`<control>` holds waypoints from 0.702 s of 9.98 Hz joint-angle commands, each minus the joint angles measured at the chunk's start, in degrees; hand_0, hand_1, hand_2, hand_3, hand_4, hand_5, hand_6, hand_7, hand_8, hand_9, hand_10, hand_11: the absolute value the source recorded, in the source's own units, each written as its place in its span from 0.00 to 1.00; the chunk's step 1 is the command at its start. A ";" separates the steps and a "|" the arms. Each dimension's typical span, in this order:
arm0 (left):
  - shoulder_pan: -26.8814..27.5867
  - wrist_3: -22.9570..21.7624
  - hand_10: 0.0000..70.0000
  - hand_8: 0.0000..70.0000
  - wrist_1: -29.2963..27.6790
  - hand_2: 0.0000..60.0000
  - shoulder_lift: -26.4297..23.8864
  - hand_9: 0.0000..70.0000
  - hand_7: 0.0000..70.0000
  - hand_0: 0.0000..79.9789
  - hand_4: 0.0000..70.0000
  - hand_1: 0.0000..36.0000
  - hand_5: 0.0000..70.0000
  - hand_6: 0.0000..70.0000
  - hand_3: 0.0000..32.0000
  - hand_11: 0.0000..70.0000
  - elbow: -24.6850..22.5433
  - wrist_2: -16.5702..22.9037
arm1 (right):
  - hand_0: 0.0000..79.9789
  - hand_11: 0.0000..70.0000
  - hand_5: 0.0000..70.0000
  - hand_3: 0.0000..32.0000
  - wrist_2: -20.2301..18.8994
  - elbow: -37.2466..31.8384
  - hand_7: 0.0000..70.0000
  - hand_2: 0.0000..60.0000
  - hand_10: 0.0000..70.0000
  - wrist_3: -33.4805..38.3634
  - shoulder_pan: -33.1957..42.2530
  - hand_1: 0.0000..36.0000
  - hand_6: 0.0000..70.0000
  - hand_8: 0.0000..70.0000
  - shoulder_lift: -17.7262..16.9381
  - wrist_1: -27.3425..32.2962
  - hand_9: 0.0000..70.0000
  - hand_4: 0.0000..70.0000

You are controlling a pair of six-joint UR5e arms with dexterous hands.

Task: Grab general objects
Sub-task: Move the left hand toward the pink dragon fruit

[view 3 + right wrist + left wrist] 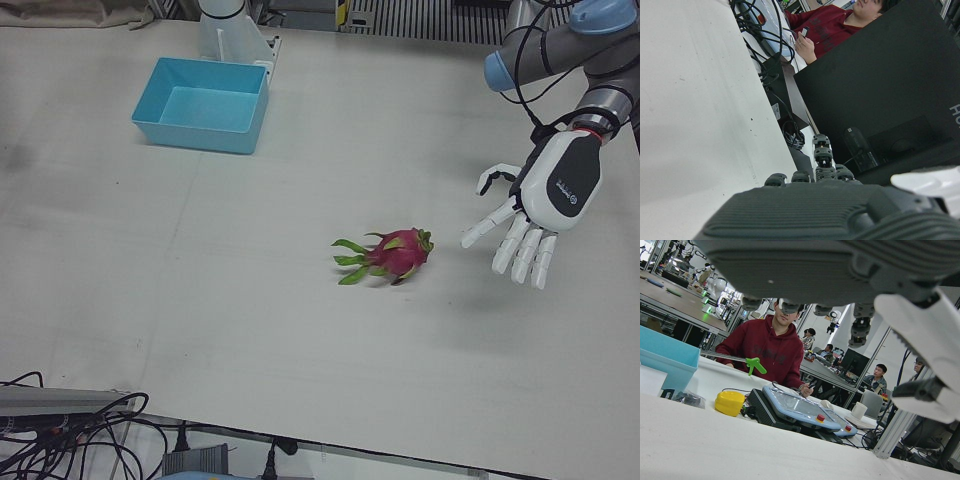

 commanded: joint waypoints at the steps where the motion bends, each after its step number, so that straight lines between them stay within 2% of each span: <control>1: -0.01 3.08 0.00 0.00 0.84 1.00 -0.23 0.00 0.00 0.36 0.00 0.55 0.00 0.00 1.00 0.00 -1.45 3.49 | 0.00 0.00 0.00 0.00 -0.08 0.00 0.00 0.00 0.00 0.00 0.00 0.00 0.00 0.00 0.00 0.00 0.00 0.00; 2: -0.01 3.17 0.00 0.00 1.19 1.00 -0.24 0.00 0.00 0.46 0.00 0.56 0.00 0.00 0.95 0.00 -1.63 3.49 | 0.00 0.00 0.00 0.00 -0.08 0.00 0.00 0.00 0.00 0.00 0.00 0.00 0.00 0.00 0.00 0.00 0.00 0.00; 4: 0.08 3.26 0.00 0.00 1.89 1.00 -0.24 0.00 0.00 0.50 0.00 0.63 0.00 0.00 0.92 0.00 -1.63 3.49 | 0.00 0.00 0.00 0.00 -0.08 0.00 0.00 0.00 0.00 0.00 0.00 0.00 0.00 0.00 0.00 0.00 0.00 0.00; 5: 0.69 3.43 0.00 0.00 4.24 1.00 -0.32 0.00 0.00 0.51 0.00 0.70 0.00 0.00 0.88 0.00 -1.63 3.49 | 0.00 0.00 0.00 0.00 0.00 0.00 0.00 0.00 0.00 0.00 0.00 0.00 0.00 0.00 0.00 0.00 0.00 0.00; 6: 1.82 5.26 0.00 0.00 8.18 1.00 -1.02 0.00 0.00 0.54 0.00 0.80 0.00 0.00 0.87 0.00 -1.89 3.49 | 0.00 0.00 0.00 0.00 0.00 0.00 0.00 0.00 0.00 0.00 0.00 0.00 0.00 0.00 0.00 0.00 0.00 0.00; 7: 5.93 9.11 0.00 0.00 14.05 1.00 -2.51 0.00 0.00 0.57 0.00 0.85 0.00 0.00 0.89 0.00 -2.59 3.41 | 0.00 0.00 0.00 0.00 0.00 0.09 0.00 0.00 0.00 0.00 0.00 0.00 0.00 0.00 0.00 0.00 0.00 0.00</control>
